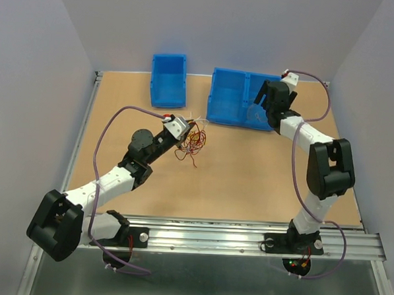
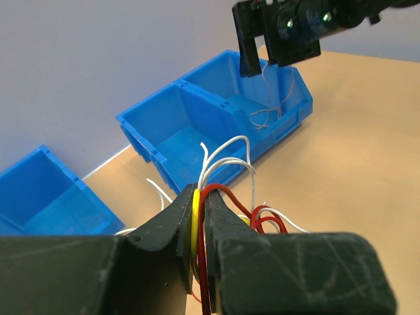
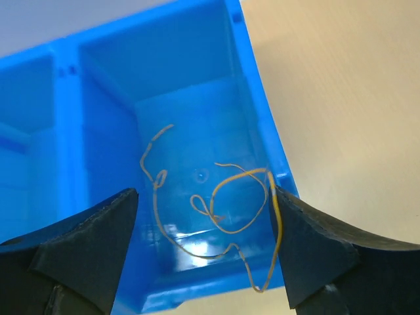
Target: Untangle the cables
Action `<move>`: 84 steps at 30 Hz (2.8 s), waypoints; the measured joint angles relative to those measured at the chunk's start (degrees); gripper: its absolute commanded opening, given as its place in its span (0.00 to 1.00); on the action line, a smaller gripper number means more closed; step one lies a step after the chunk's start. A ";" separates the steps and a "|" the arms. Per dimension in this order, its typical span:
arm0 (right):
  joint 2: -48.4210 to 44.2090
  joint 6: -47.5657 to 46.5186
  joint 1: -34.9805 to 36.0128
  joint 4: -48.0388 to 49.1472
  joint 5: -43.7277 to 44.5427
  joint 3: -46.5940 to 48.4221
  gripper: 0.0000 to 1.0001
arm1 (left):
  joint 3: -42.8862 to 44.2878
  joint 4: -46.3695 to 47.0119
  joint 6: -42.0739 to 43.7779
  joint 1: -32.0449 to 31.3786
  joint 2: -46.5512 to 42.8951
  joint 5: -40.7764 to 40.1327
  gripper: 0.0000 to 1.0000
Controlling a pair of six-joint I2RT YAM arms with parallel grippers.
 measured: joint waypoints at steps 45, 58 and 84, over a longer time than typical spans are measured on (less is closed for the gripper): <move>-9.07 -3.41 -7.58 -15.52 -6.05 -3.28 0.43 | 0.09 -1.44 0.85 -0.76 0.44 -0.31 0.19; -8.55 -4.70 -7.67 -15.80 -7.54 -3.28 0.24 | 0.09 -1.73 0.90 -1.03 0.44 -0.52 0.19; -4.81 -6.75 -7.54 -16.00 -20.39 0.68 0.01 | 0.46 -2.05 1.27 -1.20 1.70 -0.94 0.19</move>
